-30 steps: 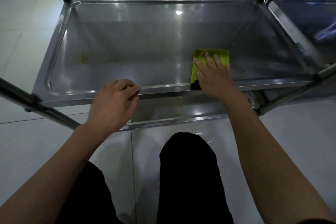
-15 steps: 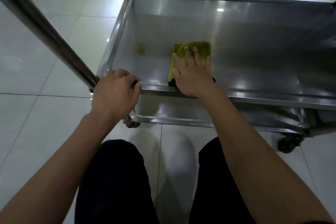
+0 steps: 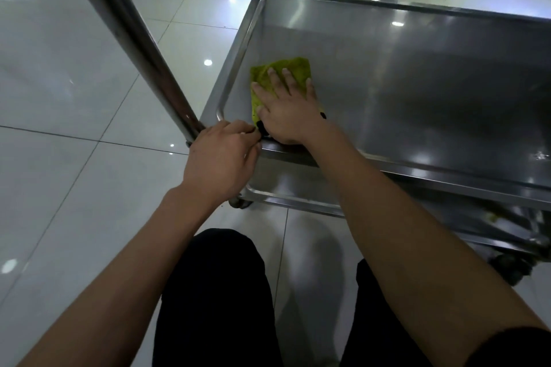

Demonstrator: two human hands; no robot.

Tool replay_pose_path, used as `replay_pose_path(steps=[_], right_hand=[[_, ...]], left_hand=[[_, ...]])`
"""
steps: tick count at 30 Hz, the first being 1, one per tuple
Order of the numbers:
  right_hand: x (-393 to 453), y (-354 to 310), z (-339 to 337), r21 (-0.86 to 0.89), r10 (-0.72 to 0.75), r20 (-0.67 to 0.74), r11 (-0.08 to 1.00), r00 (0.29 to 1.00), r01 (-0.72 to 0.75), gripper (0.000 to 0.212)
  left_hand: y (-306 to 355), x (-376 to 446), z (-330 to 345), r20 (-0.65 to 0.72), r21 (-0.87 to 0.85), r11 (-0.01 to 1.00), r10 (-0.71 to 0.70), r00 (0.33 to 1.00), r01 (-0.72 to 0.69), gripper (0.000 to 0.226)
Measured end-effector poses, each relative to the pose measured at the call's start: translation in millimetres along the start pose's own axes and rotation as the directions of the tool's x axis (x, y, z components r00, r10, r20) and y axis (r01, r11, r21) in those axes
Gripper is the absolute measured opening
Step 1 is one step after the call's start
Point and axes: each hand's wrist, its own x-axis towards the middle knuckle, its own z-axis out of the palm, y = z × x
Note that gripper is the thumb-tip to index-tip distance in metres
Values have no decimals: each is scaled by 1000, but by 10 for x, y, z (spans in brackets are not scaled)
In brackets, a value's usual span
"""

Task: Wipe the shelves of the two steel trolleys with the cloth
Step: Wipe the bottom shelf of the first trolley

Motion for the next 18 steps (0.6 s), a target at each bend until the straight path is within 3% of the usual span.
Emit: replay_pose_path(steps=[12,18], right_hand=[[-275,319,45,45,91,-107,995,990,-86,54],[-756,1025,-41,75,229,-98,972,969,-222,54]], left_hand=[[180,126,14,-15,55,989,-137,990,137,31],[736,451,119,56,-48,998,41,998,-38,28]])
